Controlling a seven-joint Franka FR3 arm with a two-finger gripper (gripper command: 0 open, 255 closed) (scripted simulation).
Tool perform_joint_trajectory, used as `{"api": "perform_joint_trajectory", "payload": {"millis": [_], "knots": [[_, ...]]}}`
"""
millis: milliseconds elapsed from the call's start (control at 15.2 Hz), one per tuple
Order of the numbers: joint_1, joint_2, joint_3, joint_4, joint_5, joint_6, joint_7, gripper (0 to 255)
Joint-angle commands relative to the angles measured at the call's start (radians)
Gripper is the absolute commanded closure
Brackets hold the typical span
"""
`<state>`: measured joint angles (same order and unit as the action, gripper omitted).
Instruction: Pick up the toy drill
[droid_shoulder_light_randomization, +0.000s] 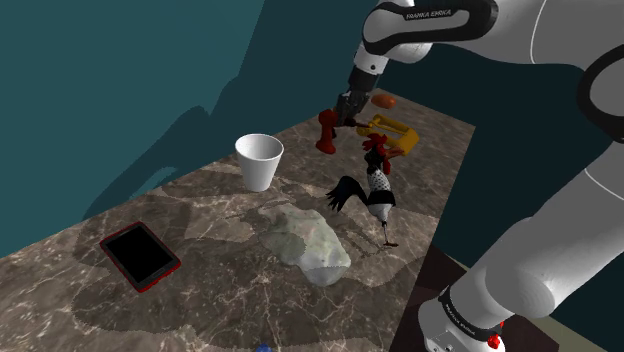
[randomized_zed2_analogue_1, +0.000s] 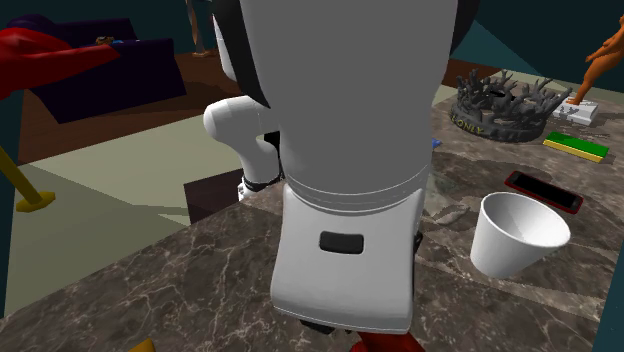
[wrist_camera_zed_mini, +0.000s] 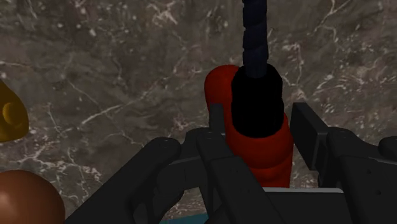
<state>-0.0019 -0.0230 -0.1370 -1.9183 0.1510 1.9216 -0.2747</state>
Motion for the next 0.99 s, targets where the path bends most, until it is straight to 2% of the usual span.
{"api": "perform_joint_trajectory", "payload": {"millis": [0, 792, 924], "knots": [[0.001, -0.004, 0.001, 0.018, -0.002, -0.022, 0.005, 255], [-0.001, -0.007, -0.001, 0.176, -0.008, -0.181, 0.026, 255], [-0.001, -0.007, -0.001, 0.178, -0.008, -0.183, 0.026, 255]]}}
